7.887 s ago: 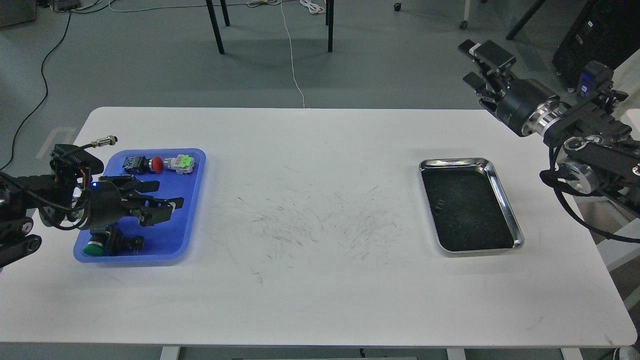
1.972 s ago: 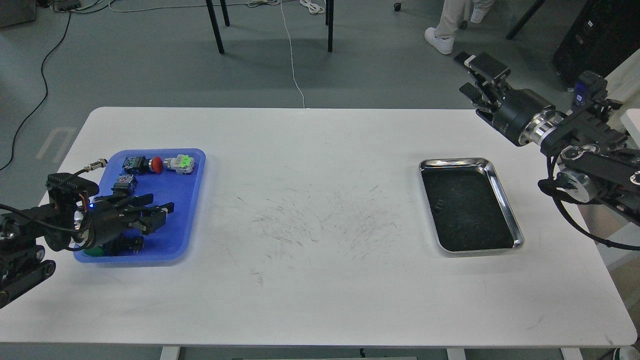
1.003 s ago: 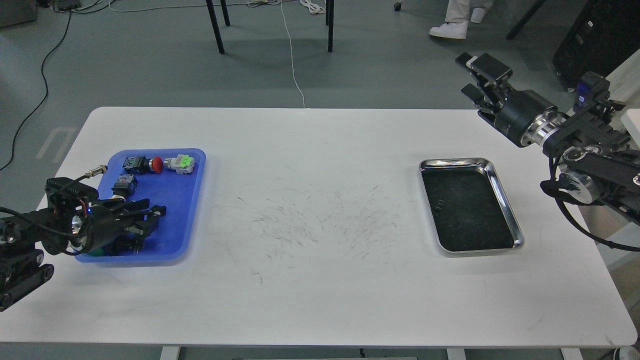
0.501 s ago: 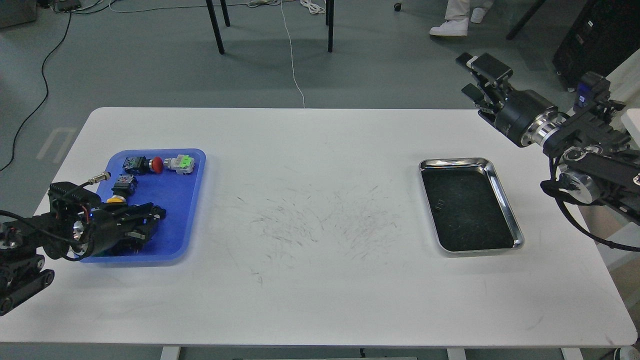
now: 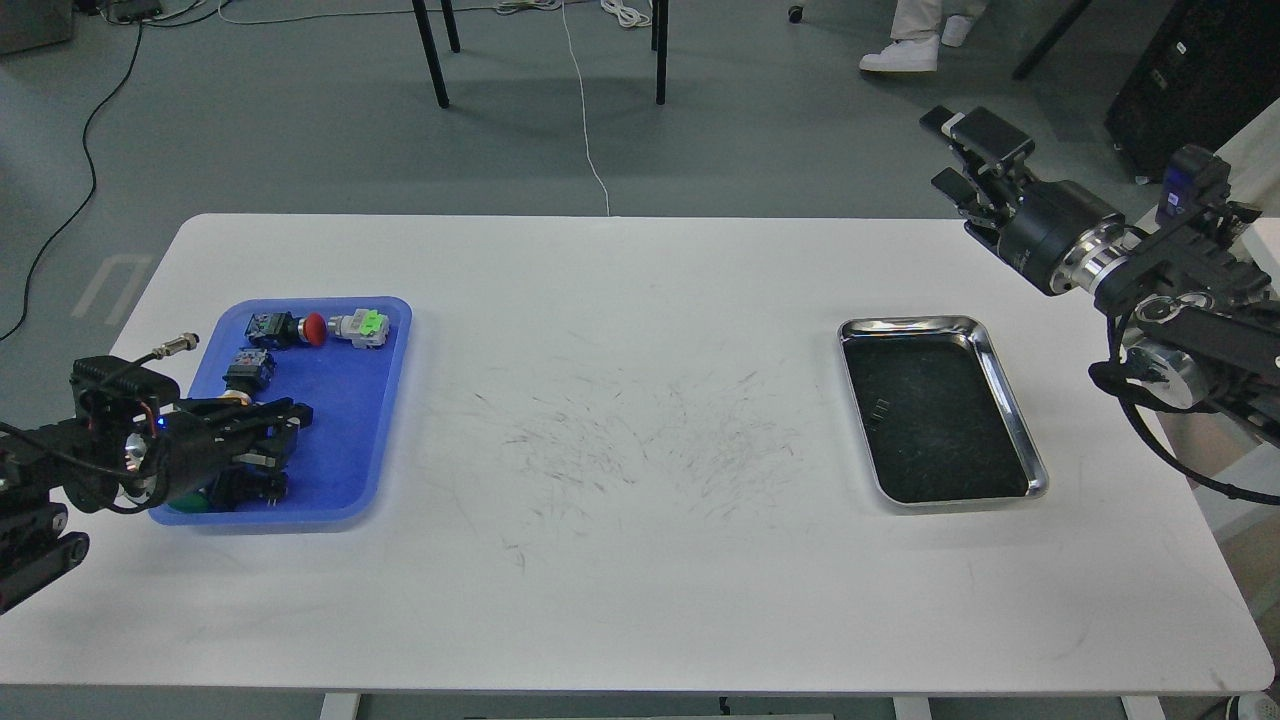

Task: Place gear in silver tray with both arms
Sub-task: 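Carry the black gear with the left gripper toward the silver tray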

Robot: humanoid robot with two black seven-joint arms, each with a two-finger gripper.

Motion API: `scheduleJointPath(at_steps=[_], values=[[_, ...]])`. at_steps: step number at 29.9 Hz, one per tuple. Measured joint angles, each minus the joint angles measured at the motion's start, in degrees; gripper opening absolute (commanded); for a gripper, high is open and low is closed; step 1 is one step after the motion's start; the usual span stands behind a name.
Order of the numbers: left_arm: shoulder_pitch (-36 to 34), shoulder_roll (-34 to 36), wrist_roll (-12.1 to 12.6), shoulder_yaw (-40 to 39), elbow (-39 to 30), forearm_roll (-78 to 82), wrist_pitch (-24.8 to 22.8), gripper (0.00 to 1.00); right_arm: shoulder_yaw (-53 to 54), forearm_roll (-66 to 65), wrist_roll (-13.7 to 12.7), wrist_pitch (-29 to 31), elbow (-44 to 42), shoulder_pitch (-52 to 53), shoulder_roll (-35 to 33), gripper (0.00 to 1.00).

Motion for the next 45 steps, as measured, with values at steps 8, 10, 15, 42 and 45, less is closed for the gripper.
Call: scheduleJointPath(at_steps=[8,10,15,42,45], values=[[-4.4,5.7,0.0,-0.2,-5.8,-6.6,-0.3,0.12,0.0,0.0,0.0,0.0,0.1,0.0,0.0,0.85],[-7.3,7.4,0.0,-0.2,-9.4,-6.7,-0.3,0.11,0.0,0.0,0.0,0.0,0.1,0.0,0.0,0.85],[-14.5,8.5,0.0,0.0,-18.2,-6.3,-1.3,0.10,0.0,0.0,0.0,0.0,0.5,0.0,0.0,0.85],[-21.9,-29.6,0.0,7.1,-12.7,-3.3,-4.6,0.12,21.6,13.3,0.3,-1.1,-1.5,-13.4,-2.4,0.94],[-21.9,-33.7,0.0,9.0,-10.9,-3.3,-4.5,0.12,24.5,13.5,0.4,-1.1,-2.0,-15.8,-2.3,0.94]])
